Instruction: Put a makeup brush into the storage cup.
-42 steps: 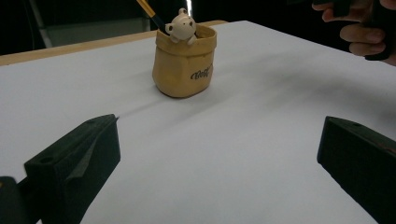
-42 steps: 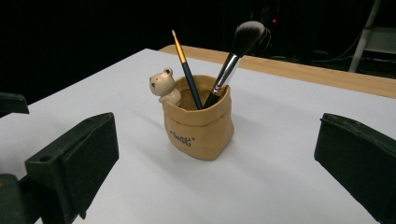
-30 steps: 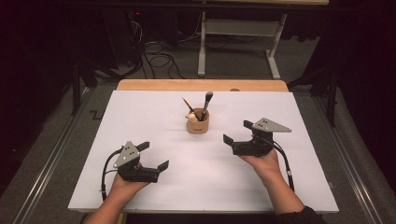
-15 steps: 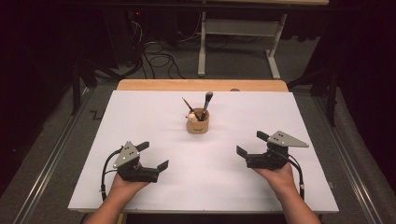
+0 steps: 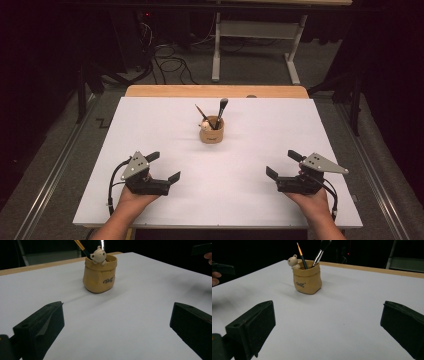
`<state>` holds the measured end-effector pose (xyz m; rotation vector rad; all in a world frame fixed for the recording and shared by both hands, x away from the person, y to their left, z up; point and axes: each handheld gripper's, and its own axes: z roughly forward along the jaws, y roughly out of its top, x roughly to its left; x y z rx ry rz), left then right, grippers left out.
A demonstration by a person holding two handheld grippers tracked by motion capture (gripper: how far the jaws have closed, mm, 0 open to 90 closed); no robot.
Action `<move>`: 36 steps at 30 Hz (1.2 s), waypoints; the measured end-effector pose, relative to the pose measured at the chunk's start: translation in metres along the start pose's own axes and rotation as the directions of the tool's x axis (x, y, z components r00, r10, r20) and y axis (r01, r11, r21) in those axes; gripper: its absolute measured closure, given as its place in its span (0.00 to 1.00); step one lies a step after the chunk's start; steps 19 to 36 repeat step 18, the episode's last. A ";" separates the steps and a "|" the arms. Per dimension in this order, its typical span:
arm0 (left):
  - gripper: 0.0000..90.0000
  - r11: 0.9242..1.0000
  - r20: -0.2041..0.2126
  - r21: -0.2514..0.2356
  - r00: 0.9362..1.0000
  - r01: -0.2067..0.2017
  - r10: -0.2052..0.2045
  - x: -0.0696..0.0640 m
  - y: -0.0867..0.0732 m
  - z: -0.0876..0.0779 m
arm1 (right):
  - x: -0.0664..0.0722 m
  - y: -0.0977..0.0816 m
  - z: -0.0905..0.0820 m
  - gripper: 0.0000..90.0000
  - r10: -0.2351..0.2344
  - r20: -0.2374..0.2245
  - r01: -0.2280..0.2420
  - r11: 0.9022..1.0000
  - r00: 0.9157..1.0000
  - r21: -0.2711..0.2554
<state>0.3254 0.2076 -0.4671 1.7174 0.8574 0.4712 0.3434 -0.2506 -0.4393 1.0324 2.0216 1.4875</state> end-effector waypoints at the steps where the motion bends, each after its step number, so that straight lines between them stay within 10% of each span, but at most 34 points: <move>1: 0.00 1.000 0.001 0.000 1.000 0.001 -0.001 0.000 0.000 0.000 | 0.001 0.000 0.000 0.00 0.000 -0.001 0.000 1.000 1.000 -0.003; 36: 0.00 1.000 0.006 0.002 1.000 0.003 -0.003 0.000 0.000 0.001 | 0.001 -0.003 0.003 0.00 0.006 0.000 -0.006 1.000 1.000 0.001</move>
